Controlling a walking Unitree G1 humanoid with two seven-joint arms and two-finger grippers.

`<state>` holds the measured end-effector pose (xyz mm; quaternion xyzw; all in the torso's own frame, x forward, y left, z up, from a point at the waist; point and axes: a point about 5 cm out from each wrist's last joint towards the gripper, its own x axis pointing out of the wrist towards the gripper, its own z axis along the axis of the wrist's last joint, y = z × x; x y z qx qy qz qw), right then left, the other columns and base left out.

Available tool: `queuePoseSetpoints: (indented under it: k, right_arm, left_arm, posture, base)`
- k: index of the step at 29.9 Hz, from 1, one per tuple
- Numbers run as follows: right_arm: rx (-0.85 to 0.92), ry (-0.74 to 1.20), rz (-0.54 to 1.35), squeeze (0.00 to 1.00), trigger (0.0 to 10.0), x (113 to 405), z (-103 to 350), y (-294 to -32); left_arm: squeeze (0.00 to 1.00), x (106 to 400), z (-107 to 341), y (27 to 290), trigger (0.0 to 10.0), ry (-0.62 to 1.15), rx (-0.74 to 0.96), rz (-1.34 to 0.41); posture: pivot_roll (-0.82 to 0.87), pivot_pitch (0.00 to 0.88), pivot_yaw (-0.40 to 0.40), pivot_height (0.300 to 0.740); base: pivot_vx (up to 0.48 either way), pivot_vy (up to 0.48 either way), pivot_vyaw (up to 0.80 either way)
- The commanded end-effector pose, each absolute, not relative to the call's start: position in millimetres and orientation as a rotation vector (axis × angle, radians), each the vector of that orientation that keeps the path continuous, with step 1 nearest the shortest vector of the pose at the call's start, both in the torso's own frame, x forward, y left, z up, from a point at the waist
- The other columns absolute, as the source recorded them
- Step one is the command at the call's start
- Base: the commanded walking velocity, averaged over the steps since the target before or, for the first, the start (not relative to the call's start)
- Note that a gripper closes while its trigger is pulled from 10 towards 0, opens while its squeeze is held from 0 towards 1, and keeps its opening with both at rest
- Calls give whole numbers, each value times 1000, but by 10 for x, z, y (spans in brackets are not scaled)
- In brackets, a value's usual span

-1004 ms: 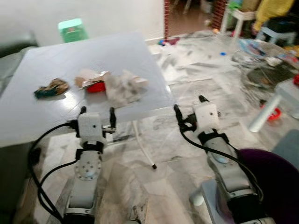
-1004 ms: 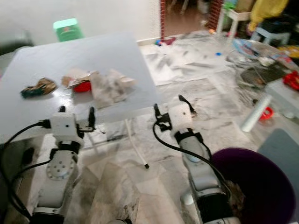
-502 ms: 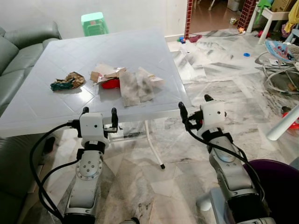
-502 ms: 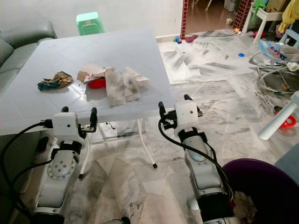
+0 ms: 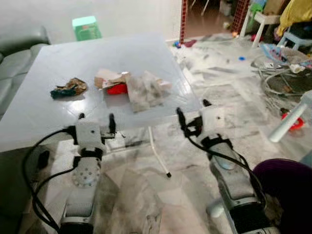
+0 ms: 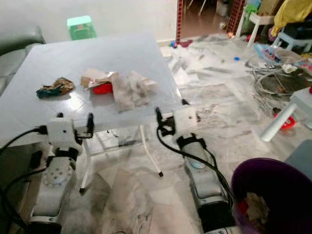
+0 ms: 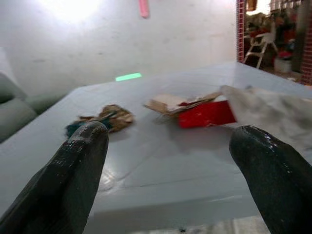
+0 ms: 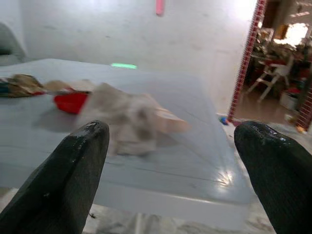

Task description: Picking trash to rubbish bin

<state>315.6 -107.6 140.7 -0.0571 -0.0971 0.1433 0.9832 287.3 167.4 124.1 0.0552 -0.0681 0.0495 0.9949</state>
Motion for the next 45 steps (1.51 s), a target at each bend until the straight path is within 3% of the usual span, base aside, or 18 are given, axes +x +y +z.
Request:
queuePoseSetpoints:
  k: [1, 26, 45]
  right_arm:
    - [-119, -195, 272, 0, 10000, 3152, 1409, -1145]
    - [-131, -227, 282, 0, 10000, 3165, 1479, -1125]
    - [-181, -278, 281, 0, 10000, 3168, 1574, -1091]
  left_arm:
    - [0, 2871, 1245, 1632, 10000, -136, 104, 83]
    - [0, 2898, 1332, 1613, 10000, -166, 102, 91]
    - [0, 2946, 1640, 1572, 10000, -287, 81, 53]
  posture:
    - [-10, 50, 28, 740]
    - [-10, 44, 27, 740]
    - [-9, 44, 25, 740]
  base:
    - [0, 480, 0]
    - [0, 480, 0]
    - [0, 0, 0]
